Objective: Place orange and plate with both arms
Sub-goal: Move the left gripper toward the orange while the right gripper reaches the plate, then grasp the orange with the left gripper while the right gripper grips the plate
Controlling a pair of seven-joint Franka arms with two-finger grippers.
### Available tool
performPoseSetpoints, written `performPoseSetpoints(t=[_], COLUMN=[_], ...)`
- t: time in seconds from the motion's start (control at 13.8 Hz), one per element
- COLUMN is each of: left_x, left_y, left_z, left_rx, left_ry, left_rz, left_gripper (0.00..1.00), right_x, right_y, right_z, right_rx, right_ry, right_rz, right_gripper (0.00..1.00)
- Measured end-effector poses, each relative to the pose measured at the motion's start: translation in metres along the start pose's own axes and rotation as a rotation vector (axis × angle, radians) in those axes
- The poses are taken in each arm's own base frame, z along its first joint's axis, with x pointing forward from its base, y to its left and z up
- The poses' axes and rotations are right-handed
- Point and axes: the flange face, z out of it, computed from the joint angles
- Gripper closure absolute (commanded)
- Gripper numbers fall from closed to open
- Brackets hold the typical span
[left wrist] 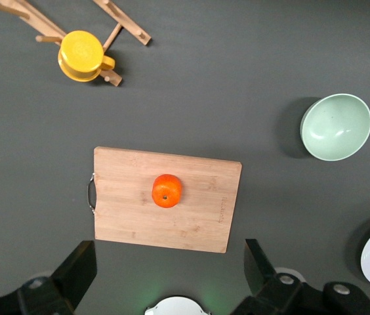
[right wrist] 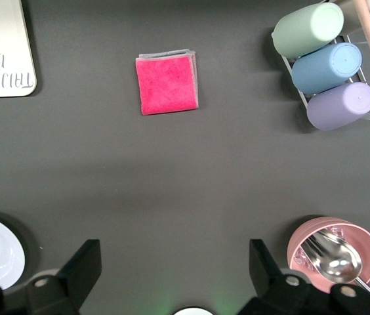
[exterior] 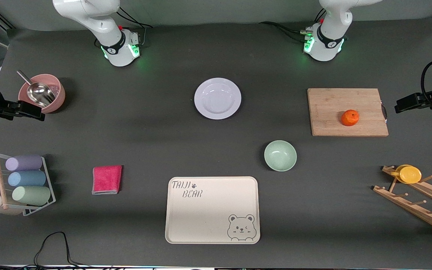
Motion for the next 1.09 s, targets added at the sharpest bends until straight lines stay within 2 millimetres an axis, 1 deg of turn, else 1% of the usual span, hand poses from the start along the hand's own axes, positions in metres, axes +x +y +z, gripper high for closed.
performPoseSetpoints(t=[0.14, 0.29, 0.43, 0.51, 0.58, 0.65, 0.72, 0.8, 0.94, 1.09], left_x=[-0.010, -0.032, -0.061, -0.075, -0.087, -0.098, -0.106, -0.111, -0.109, -0.099], left_y=[-0.026, -0.045, -0.054, -0.054, -0.054, -0.053, -0.052, -0.051, -0.045, -0.038], left_z=[-0.002, -0.002, 0.005, 0.012, 0.022, 0.038, 0.058, 0.080, 0.123, 0.170], left_rx=[-0.002, -0.006, -0.011, -0.012, -0.014, -0.015, -0.016, -0.017, -0.015, -0.013], left_ry=[-0.025, -0.037, -0.051, -0.050, -0.040, -0.026, -0.013, -0.006, -0.004, 0.011], left_rz=[-0.034, -0.059, -0.071, -0.072, -0.071, -0.069, -0.068, -0.065, -0.053, -0.040], left_gripper=[0.00, 0.00, 0.00, 0.00, 0.00, 0.00, 0.00, 0.00, 0.00, 0.00], right_x=[0.000, -0.001, -0.004, -0.008, -0.015, -0.025, -0.037, -0.051, -0.080, -0.109], right_y=[-0.002, -0.003, -0.009, -0.015, -0.026, -0.042, -0.062, -0.083, -0.129, -0.164], right_z=[0.000, -0.001, 0.001, 0.002, 0.004, 0.004, 0.004, 0.005, 0.007, 0.012], right_rx=[0.000, 0.000, 0.004, 0.006, 0.007, 0.008, 0.009, 0.009, 0.013, 0.013], right_ry=[0.000, 0.000, -0.005, -0.009, -0.011, -0.004, 0.003, 0.012, 0.037, 0.057], right_rz=[-0.003, -0.006, 0.003, 0.015, 0.031, 0.046, 0.060, 0.074, 0.094, 0.086], right_gripper=[0.00, 0.00, 0.00, 0.00, 0.00, 0.00, 0.00, 0.00, 0.00, 0.00])
